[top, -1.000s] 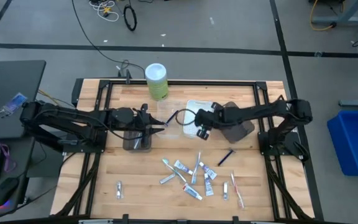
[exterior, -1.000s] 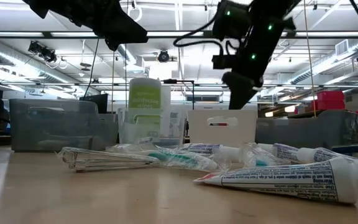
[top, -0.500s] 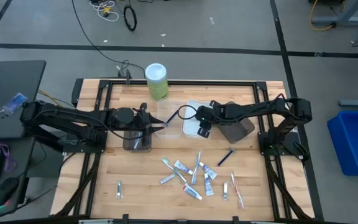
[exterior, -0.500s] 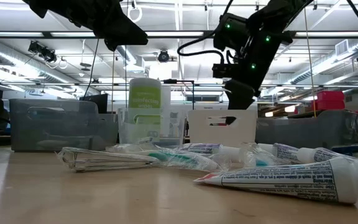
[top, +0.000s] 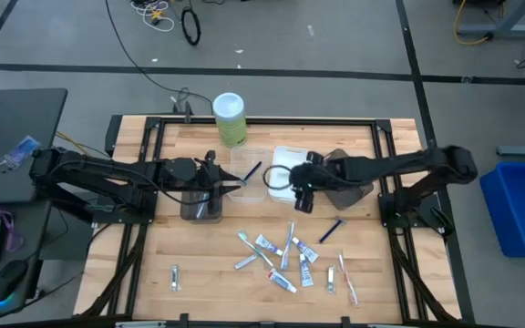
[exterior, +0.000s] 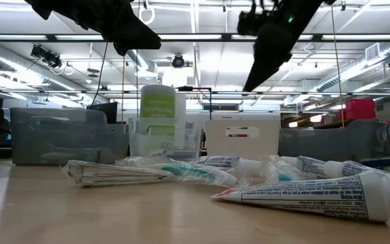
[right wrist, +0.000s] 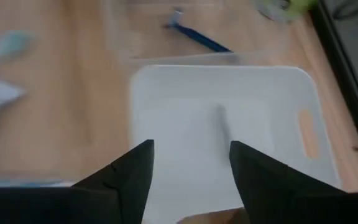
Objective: Pick & Place Travel size toiletries
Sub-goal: Put the purple toothpaste into the right black bin
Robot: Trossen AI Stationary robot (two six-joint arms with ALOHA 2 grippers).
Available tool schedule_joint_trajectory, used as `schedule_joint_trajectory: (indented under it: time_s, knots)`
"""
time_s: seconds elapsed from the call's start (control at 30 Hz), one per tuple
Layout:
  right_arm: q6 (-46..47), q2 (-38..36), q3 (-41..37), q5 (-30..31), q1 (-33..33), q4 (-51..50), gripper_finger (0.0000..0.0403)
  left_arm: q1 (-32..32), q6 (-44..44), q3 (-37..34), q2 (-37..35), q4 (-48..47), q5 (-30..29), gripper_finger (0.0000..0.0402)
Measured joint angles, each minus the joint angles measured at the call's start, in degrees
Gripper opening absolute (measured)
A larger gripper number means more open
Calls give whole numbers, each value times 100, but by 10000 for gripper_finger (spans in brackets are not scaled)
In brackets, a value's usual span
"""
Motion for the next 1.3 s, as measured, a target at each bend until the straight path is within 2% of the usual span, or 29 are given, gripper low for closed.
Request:
schedule_joint_trajectory:
  time_s: [0.13, 0.33, 0.43, 0.63, 0.8, 1.0, 1.1, 1.3]
  knots:
    - [213, -139, 0, -547, 423, -59, 205, 1, 0, 0, 0, 2, -154, 116]
    - [815, -150, -136, -1687, 847, -59, 195, 0, -2, 0, 0, 48, -239, 116]
    - [1178, -148, -338, -1901, 1044, -55, 197, 1, -51, 0, 0, 182, -239, 116]
    - [1246, -148, -934, -1908, 1517, 440, 209, 0, -72, 0, 2, 323, -217, 116]
    - [1278, -146, -1568, -1888, 1934, 1495, 217, 0, -210, 0, 2, 326, -216, 116]
    - [2414, -143, -2475, -1002, 2178, 2839, 229, 1, -238, 0, 2, 326, -216, 116]
    - [2899, -75, -2797, -776, 2200, 3642, 242, 0, -240, 0, 2, 326, -215, 116]
    - [2874, 394, -2870, -574, 2341, 4074, 256, 1, -321, 0, 2, 321, -214, 116]
